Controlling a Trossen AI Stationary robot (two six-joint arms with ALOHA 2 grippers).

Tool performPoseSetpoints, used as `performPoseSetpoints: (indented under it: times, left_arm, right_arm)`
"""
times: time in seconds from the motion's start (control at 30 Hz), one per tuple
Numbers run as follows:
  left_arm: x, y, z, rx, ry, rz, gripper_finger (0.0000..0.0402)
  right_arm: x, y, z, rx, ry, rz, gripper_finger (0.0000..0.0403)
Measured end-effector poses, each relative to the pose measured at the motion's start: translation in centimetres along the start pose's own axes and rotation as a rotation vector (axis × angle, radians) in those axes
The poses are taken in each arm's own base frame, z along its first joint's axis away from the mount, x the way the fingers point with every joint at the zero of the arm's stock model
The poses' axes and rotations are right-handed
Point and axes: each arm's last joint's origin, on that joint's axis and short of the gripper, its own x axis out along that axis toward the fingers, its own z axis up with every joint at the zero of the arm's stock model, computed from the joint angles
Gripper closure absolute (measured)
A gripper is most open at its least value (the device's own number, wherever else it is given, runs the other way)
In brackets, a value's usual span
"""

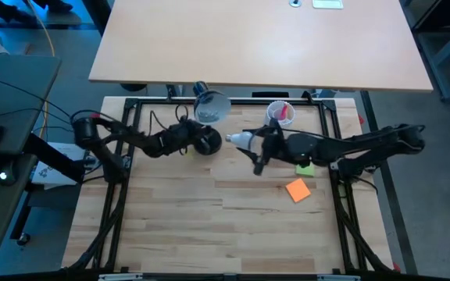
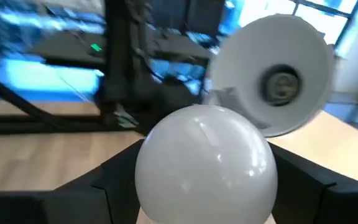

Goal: Screw lightbulb
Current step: Insert the white lightbulb into the black lamp

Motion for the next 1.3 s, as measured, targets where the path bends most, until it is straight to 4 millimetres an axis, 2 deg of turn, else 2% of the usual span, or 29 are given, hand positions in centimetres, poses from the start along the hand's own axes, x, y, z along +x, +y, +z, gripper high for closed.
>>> performPoseSetpoints:
  times: [0.27, 0.47, 0.57, 0.7, 0.8, 0.97, 1.1, 1.3]
  left_arm:
    - [-4.3, -1.5, 1.1, 0.045, -0.006, -0.020, 0.0157]
    - [-7.9, -2.2, 2.0, 0.077, 0.029, 0.020, 0.0157]
    - [-10.0, -2.0, 3.0, 0.089, 0.002, 0.054, 0.0157]
    - [-11.4, -0.9, 4.5, 0.080, -0.060, 0.056, 0.0157]
    - [-11.6, 0.2, 5.3, 0.072, -0.101, 0.102, 0.0157]
    - [-10.5, 2.7, 5.4, 0.101, -0.065, 0.152, 0.0157]
    - [-8.7, 4.4, 5.4, 0.117, -0.070, -0.005, 0.0157]
    - [-6.2, 4.9, 5.8, 0.136, -0.209, -0.210, 0.0157]
  right_arm:
    - [4.0, 1.5, 1.8, -0.148, 0.088, -0.083, 0.0139]
    - [5.5, 1.8, 3.9, -0.245, 0.089, -0.208, 0.0139]
    - [6.0, 1.9, 4.9, -0.265, 0.082, -0.241, 0.0139]
    - [7.3, 1.6, 5.7, -0.277, 0.113, -0.333, 0.0139]
    - [8.7, 1.6, 5.5, -0.321, 0.171, -0.407, 0.0139]
    - [10.4, 2.2, 4.9, -0.370, 0.206, -0.362, 0.0139]
    - [10.7, 2.2, 4.1, -0.386, 0.253, -0.325, 0.0139]
    - [9.4, 1.6, 4.1, -0.343, 0.325, -0.309, 0.0139]
